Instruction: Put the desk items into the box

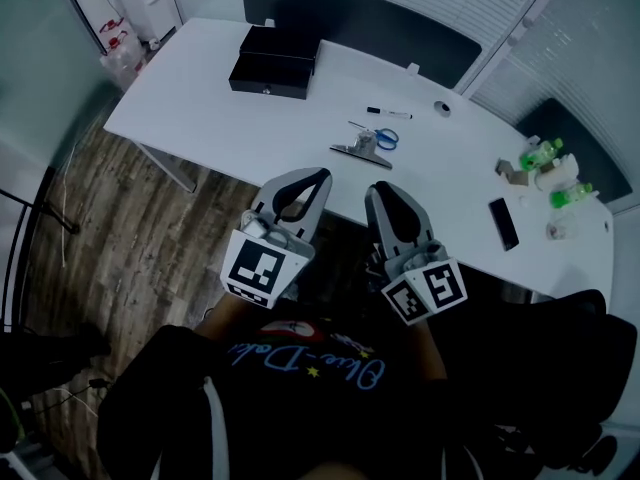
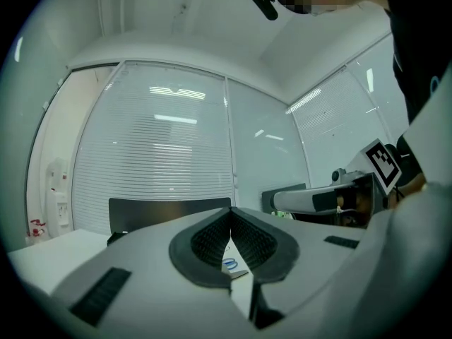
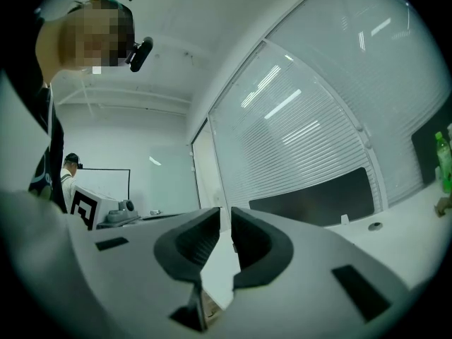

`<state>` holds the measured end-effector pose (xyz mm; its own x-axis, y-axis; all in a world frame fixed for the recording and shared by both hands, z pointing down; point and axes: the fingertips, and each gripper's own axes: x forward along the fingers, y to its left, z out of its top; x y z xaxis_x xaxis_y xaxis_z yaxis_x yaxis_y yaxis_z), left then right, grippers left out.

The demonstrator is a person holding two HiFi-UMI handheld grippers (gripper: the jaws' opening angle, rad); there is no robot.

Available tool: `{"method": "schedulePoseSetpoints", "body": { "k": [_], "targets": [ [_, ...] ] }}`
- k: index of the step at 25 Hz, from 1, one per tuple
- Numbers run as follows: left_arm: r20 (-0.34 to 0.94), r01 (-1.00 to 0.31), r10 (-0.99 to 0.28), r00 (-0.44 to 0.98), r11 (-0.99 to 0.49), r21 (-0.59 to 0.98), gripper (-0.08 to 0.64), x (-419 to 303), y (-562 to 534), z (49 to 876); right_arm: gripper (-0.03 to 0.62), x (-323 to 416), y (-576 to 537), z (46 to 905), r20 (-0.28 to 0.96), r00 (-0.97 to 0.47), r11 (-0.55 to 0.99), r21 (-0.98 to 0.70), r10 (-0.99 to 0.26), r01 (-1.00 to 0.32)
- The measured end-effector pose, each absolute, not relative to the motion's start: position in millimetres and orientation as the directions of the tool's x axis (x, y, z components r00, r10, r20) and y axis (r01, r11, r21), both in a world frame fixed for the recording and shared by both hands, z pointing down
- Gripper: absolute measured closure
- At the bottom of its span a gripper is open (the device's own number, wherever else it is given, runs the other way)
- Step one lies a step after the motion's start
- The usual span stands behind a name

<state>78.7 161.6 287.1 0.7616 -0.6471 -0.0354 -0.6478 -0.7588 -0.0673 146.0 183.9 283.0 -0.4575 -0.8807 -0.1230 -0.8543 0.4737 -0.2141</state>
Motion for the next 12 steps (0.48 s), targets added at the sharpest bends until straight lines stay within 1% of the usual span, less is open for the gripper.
{"method": "schedulePoseSetpoints", "body": {
  "k": [12],
  "targets": [
    [-0.012, -0.577, -0.577, 0.816, -0.816, -0.032, 0.552, 97, 83, 298, 0.537, 166, 115, 293, -0.084, -0.377, 0.386, -0.22, -0.923, -0.896]
  ]
}}
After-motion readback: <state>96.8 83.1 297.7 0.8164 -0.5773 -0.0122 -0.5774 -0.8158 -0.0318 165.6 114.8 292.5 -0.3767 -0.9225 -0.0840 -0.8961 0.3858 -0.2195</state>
